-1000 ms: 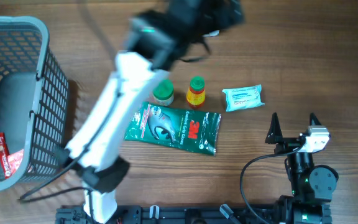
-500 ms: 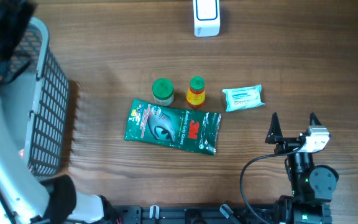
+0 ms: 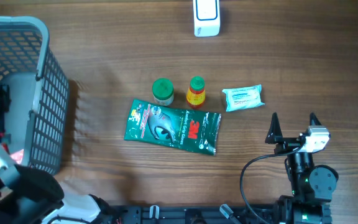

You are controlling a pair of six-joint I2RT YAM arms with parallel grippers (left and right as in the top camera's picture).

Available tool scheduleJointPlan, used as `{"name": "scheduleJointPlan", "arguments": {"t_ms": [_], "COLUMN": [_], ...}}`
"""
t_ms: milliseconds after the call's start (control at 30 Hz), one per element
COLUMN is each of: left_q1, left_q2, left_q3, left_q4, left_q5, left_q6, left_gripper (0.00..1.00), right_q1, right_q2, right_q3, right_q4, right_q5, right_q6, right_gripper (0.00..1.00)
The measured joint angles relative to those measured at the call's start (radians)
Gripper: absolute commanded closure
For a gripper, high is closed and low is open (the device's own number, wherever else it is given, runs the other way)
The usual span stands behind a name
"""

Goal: Scan the item barcode
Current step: 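Reach into the basket and grasp the small red Kleenex pack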

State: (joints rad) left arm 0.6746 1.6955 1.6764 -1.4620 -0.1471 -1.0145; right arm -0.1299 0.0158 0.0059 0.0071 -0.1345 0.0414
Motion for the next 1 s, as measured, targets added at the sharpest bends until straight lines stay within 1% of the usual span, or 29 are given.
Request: {"name": "scheduleJointPlan", "arguments": {"t_ms": [100,167,300,400,667,800,1000], "left_q1": [0.036,0.056,0.072,0.072,0.072,0.072,0.072], "left_q2": [0.003,0.003,0.013,0.043,0.166,0.2,0.204], "left_q3": [-0.158,-0.231,-0.277,-0.277,-0.277,-0.281,-0.367], "left_q4": [0.147,0.227,0.304,0.326,0.334,0.338,0.353], "left_q5": [-0.01,-0.013,-0.018,-0.035,-0.119,-0.145,-0.171], "left_q6": [-0.018,-0.023,-0.024,-0.024,-0.038,-0.047,-0.08], "left_gripper": [0.02,0.03,0.03,0.05,0.14,0.15,0.2], "right_q1": [0.0,0.0,0.0,0.0,0.0,0.0,0.0], "right_q2": [0.0,0.0,0.0,0.0,0.0,0.0,0.0], "right_q3": [0.0,0.0,0.0,0.0,0.0,0.0,0.0], "right_q4": [0.0,0.0,0.0,0.0,0.0,0.0,0.0], "right_q5": [0.0,0.0,0.0,0.0,0.0,0.0,0.0], "right_q6": [0.0,0.0,0.0,0.0,0.0,0.0,0.0], "right_gripper": [0.0,0.0,0.0,0.0,0.0,0.0,0.0]}}
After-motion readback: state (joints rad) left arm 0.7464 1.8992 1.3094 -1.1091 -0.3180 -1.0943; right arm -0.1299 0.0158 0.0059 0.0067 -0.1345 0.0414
